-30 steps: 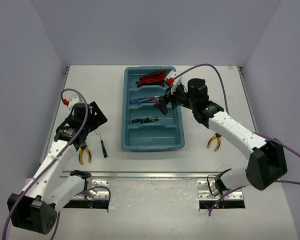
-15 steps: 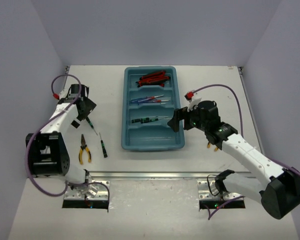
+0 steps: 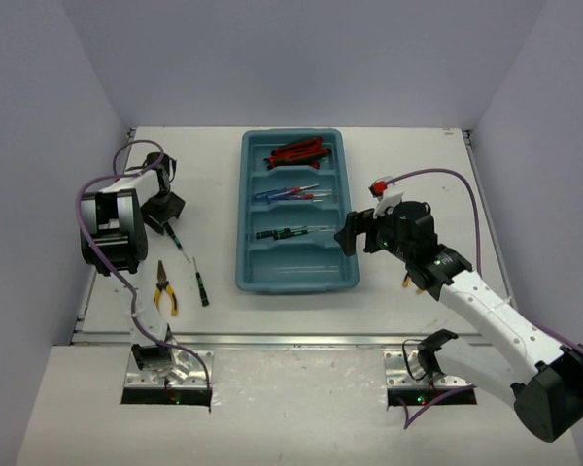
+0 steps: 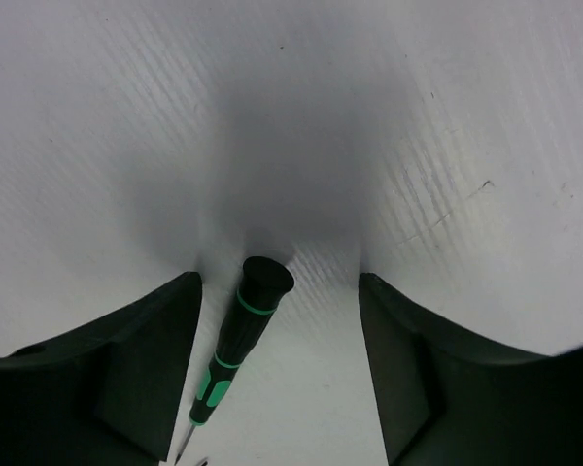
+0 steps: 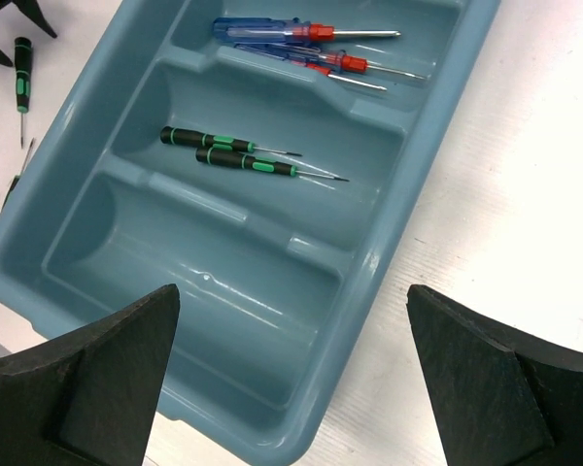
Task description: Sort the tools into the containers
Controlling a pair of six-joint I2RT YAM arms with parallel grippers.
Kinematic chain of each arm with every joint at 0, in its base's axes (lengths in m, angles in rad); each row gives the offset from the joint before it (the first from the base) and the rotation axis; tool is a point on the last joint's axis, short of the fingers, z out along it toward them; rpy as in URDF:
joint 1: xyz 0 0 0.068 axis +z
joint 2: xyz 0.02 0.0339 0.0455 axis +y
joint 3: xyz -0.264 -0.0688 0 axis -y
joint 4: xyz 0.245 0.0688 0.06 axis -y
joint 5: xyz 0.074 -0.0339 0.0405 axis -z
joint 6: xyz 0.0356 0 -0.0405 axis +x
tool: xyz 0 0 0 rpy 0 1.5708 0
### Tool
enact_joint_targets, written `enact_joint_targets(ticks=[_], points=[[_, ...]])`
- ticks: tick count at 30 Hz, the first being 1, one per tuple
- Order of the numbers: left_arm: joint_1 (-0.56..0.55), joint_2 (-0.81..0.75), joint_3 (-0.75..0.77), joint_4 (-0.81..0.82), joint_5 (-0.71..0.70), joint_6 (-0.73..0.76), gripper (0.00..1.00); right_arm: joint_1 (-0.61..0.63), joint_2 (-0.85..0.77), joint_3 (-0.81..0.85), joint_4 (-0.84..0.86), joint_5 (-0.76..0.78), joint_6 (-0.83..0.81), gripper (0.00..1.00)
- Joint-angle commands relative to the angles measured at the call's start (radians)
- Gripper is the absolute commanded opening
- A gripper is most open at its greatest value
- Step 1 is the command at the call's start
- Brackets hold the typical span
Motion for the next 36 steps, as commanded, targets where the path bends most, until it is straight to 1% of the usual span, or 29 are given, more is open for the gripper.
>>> enact_joint_targets(ticks=[1,5,8,10,14,16,20,23,26,28,29,31,34,36], points=[[0.001,0.0,-0.038,-0.014,-0.025,0.007,0.51,0.0,-0.002,0.002,0.039,0.031,-0.017,0.99],[0.001,-0.024,-0.062,0.019,-0.009,0.017,0.19,0.002,0.021,0.002,0.047,0.031,-0.014,0.99],[-0.001,-0.047,-0.07,0.034,0.003,0.025,0.06,0.0,0.042,0.005,0.047,0.05,-0.014,0.99],[-0.001,-0.07,-0.07,0.038,0.001,0.031,0.0,0.002,0.049,0.006,0.047,0.052,-0.014,0.99],[-0.001,-0.169,-0.087,0.035,-0.057,0.022,0.0,0.0,0.054,0.006,0.048,0.057,-0.015,0.99],[-0.003,-0.277,-0.1,0.031,-0.105,0.012,0.0,0.0,0.062,0.008,0.047,0.059,-0.013,0.99],[-0.015,-0.432,-0.141,0.06,-0.154,0.009,0.0,0.0,0.07,0.012,0.047,0.066,-0.01,0.99],[-0.058,-0.631,-0.202,0.187,-0.148,0.075,0.0,0.0,0.068,0.014,0.047,0.065,-0.005,0.99],[-0.145,-0.735,-0.272,0.307,-0.118,0.155,0.0,0.0,0.062,0.016,0.046,0.062,0.005,0.99],[-0.239,-0.774,-0.277,0.342,-0.105,0.139,0.0,0.0,0.057,0.018,0.045,0.065,0.021,0.99],[-0.271,-0.778,-0.277,0.345,-0.099,0.119,0.0,0.0,0.054,0.02,0.044,0.067,0.029,0.99],[-0.388,-0.774,-0.289,0.359,-0.171,0.045,0.0,0.0,0.045,0.025,0.041,0.088,0.062,0.99],[-0.494,-0.766,-0.322,0.395,-0.282,-0.08,0.0,0.0,0.021,0.029,0.03,0.135,0.098,0.99],[-0.531,-0.745,-0.326,0.425,-0.318,-0.182,0.0,-0.001,-0.007,0.029,0.019,0.145,0.106,0.99]])
